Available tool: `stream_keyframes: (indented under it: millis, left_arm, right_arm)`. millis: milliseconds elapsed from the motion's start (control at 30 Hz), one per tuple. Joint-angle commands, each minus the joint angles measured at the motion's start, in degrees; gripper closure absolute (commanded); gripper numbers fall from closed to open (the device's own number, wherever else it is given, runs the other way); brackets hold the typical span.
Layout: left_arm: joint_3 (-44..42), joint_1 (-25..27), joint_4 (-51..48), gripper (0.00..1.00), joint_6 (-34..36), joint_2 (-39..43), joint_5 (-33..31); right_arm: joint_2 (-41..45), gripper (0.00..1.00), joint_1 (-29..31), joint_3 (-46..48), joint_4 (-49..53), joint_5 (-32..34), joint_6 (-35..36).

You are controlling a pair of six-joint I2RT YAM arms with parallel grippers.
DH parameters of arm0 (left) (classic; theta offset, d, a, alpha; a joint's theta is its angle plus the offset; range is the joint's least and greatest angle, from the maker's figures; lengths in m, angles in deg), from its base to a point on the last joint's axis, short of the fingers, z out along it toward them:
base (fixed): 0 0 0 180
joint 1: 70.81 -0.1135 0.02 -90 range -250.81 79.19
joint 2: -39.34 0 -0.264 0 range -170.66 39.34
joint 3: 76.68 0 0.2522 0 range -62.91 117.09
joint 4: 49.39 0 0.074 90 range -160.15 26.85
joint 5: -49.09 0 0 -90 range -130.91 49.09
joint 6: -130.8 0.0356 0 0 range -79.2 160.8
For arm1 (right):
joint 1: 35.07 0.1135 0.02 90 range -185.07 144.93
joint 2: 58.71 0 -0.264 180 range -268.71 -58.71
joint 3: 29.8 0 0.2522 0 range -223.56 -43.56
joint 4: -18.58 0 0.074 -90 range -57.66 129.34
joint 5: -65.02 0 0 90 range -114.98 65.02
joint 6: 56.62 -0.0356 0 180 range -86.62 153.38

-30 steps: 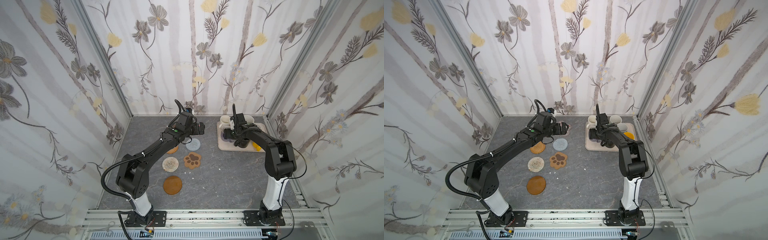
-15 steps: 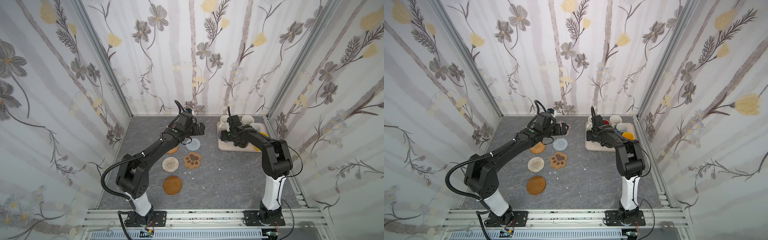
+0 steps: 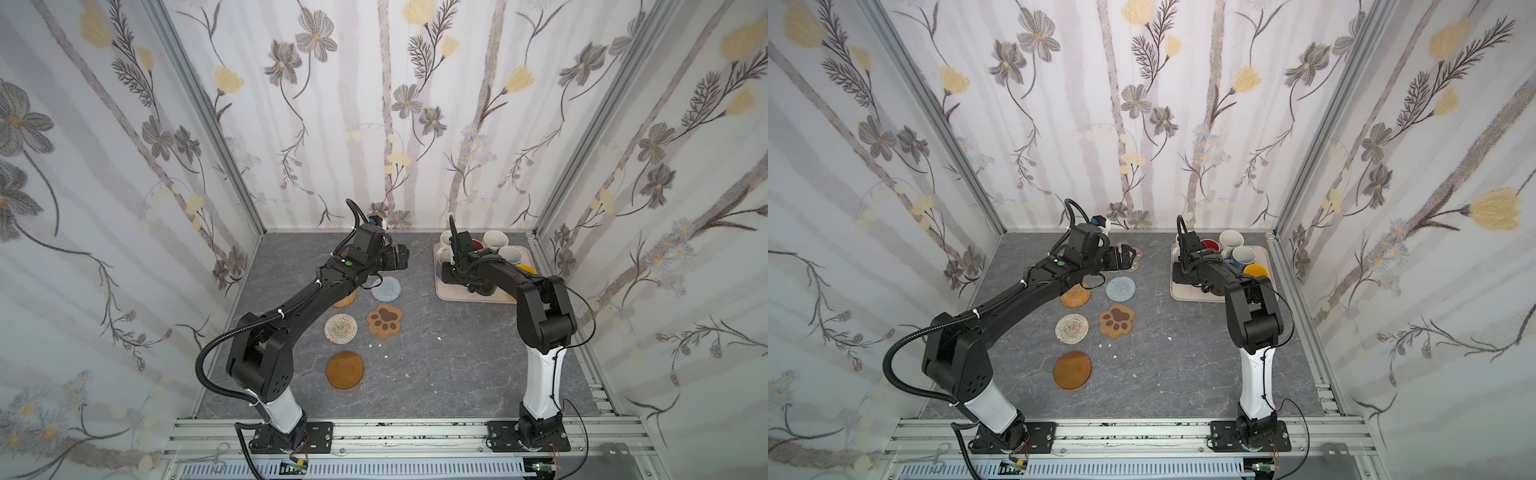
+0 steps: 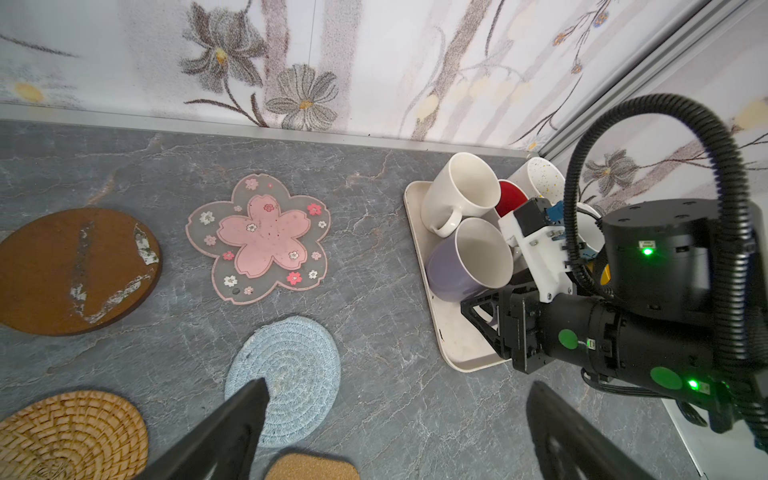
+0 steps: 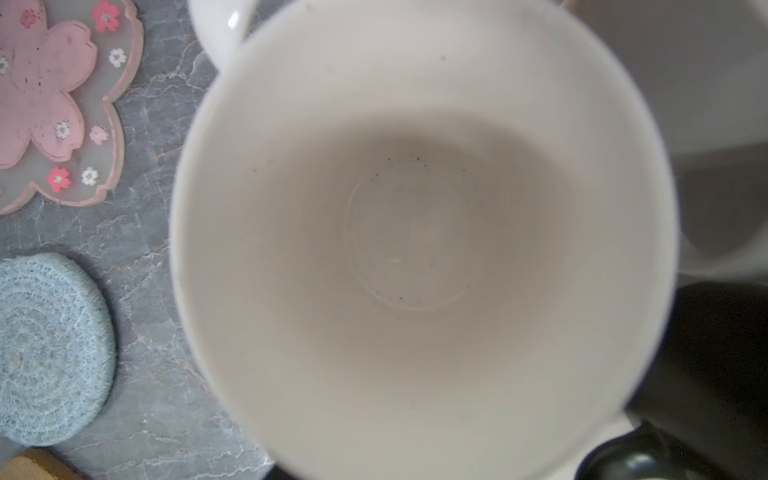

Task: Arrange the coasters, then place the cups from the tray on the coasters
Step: 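Lower right gripper and grasp the lavender mug rim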

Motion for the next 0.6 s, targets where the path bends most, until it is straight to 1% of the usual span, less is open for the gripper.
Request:
stream_keyframes:
  millis: [0,33,133,233,267,567]
  left_arm:
    - [-0.58,-0.09,0.43,0.00,0.75,1.43,-1.42]
    - [-0.85,-0.08,0.43,0.00,0.77,1.80,-1.69]
    - [-1.71,-0.04,0.55,0.00,0.63,2.74,-2.38]
    - [-3.61,-0.04,0.74,0.00,0.20,3.52,-3.26]
    - [-4.09,-0.09,0.77,0.00,0.09,3.79,-3.62]
    - [-3.78,-0.03,0.70,0.00,-0.12,6.40,-4.79]
  right_arm:
    - [-0.45,0.68,0.08,-0.57,-1.17,1.41,-0.09]
    - [-0.52,0.72,0.10,-0.61,-1.11,1.42,-0.09]
    - [-0.79,0.89,0.12,-1.09,-0.65,1.33,0.32]
    - [-0.93,0.98,0.59,-1.66,0.34,1.59,1.26]
    - [-0.75,1.00,0.70,-1.63,0.55,1.94,1.55]
    - [4.01,1.00,1.93,-1.36,0.71,2.33,3.23]
